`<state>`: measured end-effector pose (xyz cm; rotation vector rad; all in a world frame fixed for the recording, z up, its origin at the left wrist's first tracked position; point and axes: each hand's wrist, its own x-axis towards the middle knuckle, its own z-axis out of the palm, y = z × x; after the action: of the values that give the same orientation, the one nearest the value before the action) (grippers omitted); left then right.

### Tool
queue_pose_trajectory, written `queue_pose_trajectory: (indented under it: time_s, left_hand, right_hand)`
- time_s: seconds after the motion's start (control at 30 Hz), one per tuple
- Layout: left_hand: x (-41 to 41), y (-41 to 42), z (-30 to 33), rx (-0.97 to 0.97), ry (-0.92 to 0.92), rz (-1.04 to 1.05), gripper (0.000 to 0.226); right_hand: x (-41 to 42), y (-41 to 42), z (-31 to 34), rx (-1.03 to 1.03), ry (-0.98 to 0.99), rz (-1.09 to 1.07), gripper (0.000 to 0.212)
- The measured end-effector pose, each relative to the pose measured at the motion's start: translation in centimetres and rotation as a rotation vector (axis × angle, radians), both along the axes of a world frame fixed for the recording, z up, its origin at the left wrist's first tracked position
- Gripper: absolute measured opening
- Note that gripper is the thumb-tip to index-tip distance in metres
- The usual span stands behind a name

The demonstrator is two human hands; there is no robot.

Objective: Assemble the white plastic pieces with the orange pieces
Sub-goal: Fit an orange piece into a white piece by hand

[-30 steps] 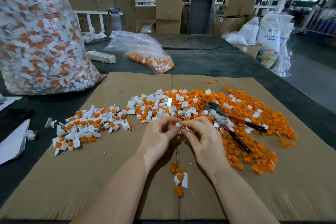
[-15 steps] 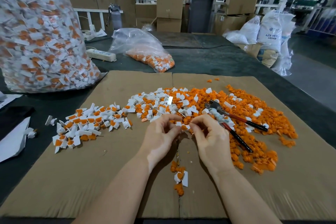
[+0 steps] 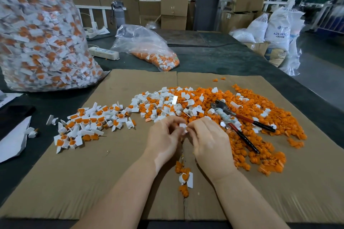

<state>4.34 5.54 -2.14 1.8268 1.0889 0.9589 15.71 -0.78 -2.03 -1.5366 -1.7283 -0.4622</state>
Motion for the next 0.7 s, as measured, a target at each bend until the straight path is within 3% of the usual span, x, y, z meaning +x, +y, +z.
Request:
queue_pose_trajectory:
  time_s: [0.1,0.23,0.3,0.47,0.7]
  left_hand:
    - [0.2,0.0,0.0,-0.008,-0.014,0.034,0.018]
    - [0.0,-0.5,0.3,0.129,0.052,-0.07,0.019]
    - [-0.1,-0.7,0.4,0.169,0.038,-0.083,0.021]
    - [0.0,-1.2,0.6,0.248,-0.043,-0.081,0.026]
    - [0.0,-1.4,0.4,0.346,-0.085,-0.087,0.033]
  right_hand:
    - [-0.1,-0.1,0.1,0.061,0.094,0.026,0.007]
    - [0.6,-0.1,0.3,-0.035,0.605,0.082,0.01]
    - [0.8,0.0,0.4,-0.117,0.761,0.088,0.012]
    - [0.9,0.1,0.8,-0.165,0.946,0.155,0.019]
    - [1.1,-0.2,1.0,-0.159,1.002,0.194,0.021]
